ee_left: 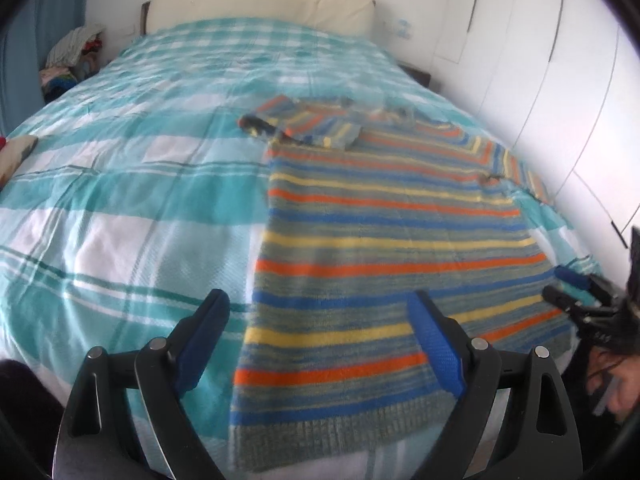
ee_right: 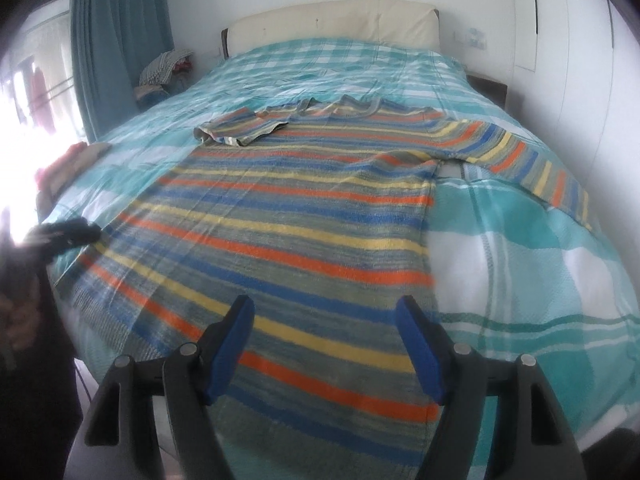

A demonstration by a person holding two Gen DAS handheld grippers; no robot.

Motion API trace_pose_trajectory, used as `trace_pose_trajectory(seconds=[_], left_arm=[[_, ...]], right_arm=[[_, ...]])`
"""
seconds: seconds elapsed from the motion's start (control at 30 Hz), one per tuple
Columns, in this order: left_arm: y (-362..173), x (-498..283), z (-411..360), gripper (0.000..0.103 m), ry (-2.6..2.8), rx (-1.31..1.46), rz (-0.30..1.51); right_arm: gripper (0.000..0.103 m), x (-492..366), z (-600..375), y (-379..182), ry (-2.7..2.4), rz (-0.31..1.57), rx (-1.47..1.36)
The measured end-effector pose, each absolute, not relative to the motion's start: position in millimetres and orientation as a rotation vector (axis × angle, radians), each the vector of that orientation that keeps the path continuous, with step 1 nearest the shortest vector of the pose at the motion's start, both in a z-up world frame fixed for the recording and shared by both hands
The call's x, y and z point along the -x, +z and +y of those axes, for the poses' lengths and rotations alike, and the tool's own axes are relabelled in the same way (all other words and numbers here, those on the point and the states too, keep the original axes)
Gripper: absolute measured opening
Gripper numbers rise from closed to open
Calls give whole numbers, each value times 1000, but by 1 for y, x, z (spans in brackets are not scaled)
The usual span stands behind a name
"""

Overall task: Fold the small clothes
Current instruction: 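Grasp the other sleeve cuff with the left tool and lift it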

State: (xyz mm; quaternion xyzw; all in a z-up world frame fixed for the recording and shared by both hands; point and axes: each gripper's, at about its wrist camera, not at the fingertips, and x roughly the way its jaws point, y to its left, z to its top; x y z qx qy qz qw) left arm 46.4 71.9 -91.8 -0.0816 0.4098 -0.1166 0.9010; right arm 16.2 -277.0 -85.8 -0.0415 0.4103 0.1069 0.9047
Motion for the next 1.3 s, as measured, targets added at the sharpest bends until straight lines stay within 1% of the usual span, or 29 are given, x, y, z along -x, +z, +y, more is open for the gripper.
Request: trace_pose_trajectory(seconds=[0.1, 0.17, 0.23, 0.33, 0.47, 0.53, 0.6, 0.67, 0.7, 0.73, 0.77, 0.8, 0.83, 0.93, 1.0, 1.07, 1.13, 1.2, 1.3], left_arm=[[-45, -62, 90, 93, -268, 185, 795], [-10, -83, 92, 97, -293, 164, 747], [10, -114, 76, 101, -358, 85, 749], [0, -164, 27, 101, -493, -133, 820], [-55, -230, -33, 98, -512, -379, 895], [-86, -264, -49, 86, -520, -416, 971], [-115, -296, -56, 84, -494, -409, 1049], [-135, -316, -55, 82, -475, -401, 1061], [-145, -324, -53, 74, -453, -383, 1081], [-156, -332, -51, 54, -436, -359, 1112], [-161, -336, -47, 42, -435, -326, 1129], [-160, -336, -42, 9, -423, -305, 1116], [-155, -335, -37, 3, -399, -300, 1109], [-124, -336, 9, 3, -346, -150, 1047], [-102, -342, 71, 3, -236, 25, 1002], [-95, -348, 141, 3, -99, 213, 984], [-104, -348, 216, 3, 62, 384, 990], [-120, -339, 262, 2, 162, 452, 1017], [-146, -321, 286, 2, 194, 479, 1056]], right_arm=[[72, -16, -276, -93, 221, 850, 82], [72, -17, -275, -96, 224, 852, 85], [72, -18, -274, -97, 226, 849, 83], [72, -20, -276, -97, 224, 843, 67], [72, -15, -277, -98, 223, 842, 63], [72, -13, -277, -98, 223, 841, 64], [73, -13, -277, -99, 223, 843, 66], [72, -14, -277, -100, 226, 846, 60], [72, -14, -277, -100, 229, 849, 57], [72, -15, -277, -101, 231, 852, 55], [72, -15, -277, -102, 231, 854, 56], [72, -16, -277, -102, 230, 856, 55], [72, -16, -278, -102, 230, 857, 52], [72, -14, -281, -102, 228, 853, 38], [72, -14, -282, -102, 228, 851, 32], [72, -15, -282, -102, 229, 853, 29], [72, -17, -281, -104, 232, 858, 30], [73, -19, -280, -106, 235, 867, 33], [73, -21, -278, -108, 234, 872, 43]])
